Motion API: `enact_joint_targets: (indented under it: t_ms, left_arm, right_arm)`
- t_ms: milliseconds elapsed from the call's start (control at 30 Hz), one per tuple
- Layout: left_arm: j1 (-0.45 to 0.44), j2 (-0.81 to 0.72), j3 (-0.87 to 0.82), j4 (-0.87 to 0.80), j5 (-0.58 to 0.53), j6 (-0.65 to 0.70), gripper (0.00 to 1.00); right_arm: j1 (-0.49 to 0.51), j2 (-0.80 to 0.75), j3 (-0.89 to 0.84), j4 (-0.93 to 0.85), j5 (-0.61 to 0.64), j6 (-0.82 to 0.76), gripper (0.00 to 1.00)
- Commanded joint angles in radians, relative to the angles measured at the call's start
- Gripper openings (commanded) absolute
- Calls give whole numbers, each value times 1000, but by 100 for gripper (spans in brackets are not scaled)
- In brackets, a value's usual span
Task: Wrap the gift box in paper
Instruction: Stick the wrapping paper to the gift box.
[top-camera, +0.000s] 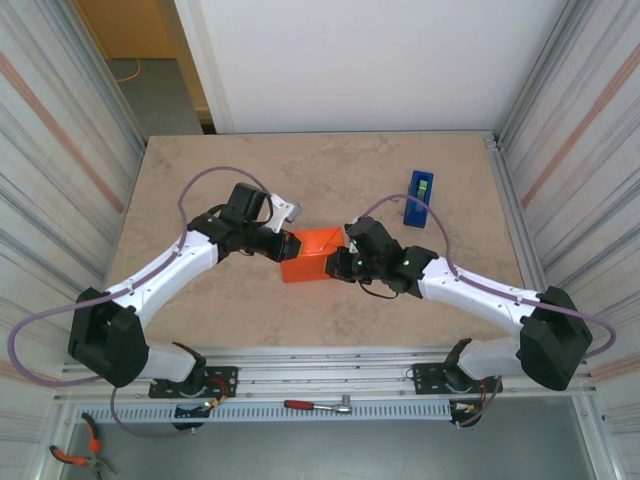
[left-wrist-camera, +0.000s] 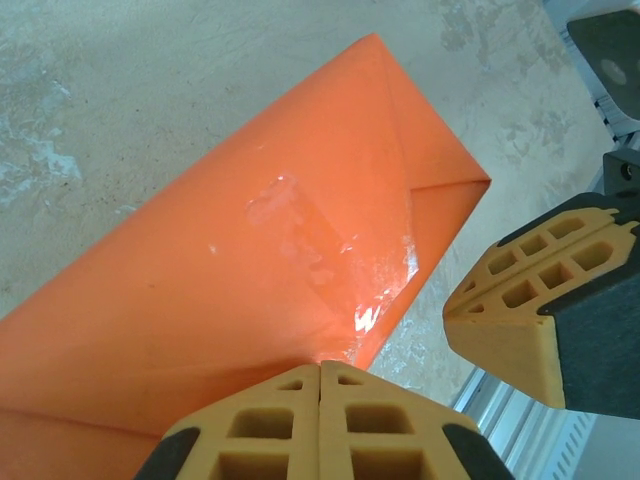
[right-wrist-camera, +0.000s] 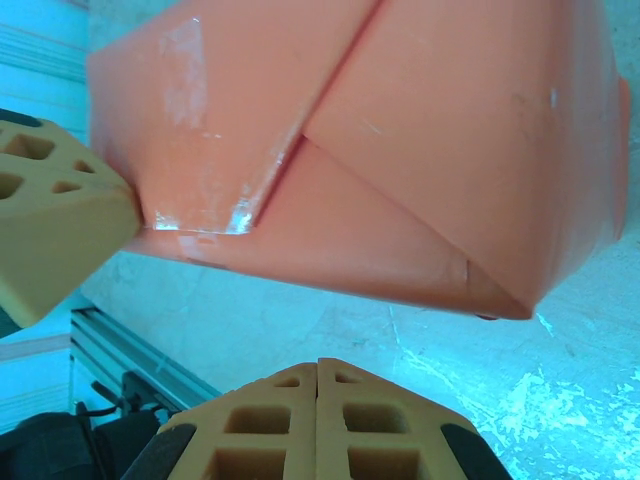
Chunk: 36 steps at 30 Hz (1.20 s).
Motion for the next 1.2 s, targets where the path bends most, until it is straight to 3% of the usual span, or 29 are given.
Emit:
enact_joint_targets:
  t_ms: [0,100,367,433,600,933,1167]
  left_arm:
    - [5,-17,70,-14,49,-21,12]
    - [13,-21,93,4,53,-51,21]
    - [37,-38,79,78,-12,-140,28]
    - [39,-40,56,96,-34,-149,26]
    - [42,-41,-10,140,-62,-160,9]
    - [46,-50,-84,160,-88,-155,7]
    - [47,-52,-102,160,-87,-154,4]
  right_arm:
    - [8,-51,0,17,1,-20,0]
    - [1,-72,26,-2,12,-38,0]
    - [-110,-13,116,34,-70,-57,0]
    - [-131,27,159,42,-97,-65,0]
    - [-145,155,259,56,-143,-79,0]
    - [-137,362,349,90,-187,-72,0]
    - [-136,365,271,117,-182,-45,0]
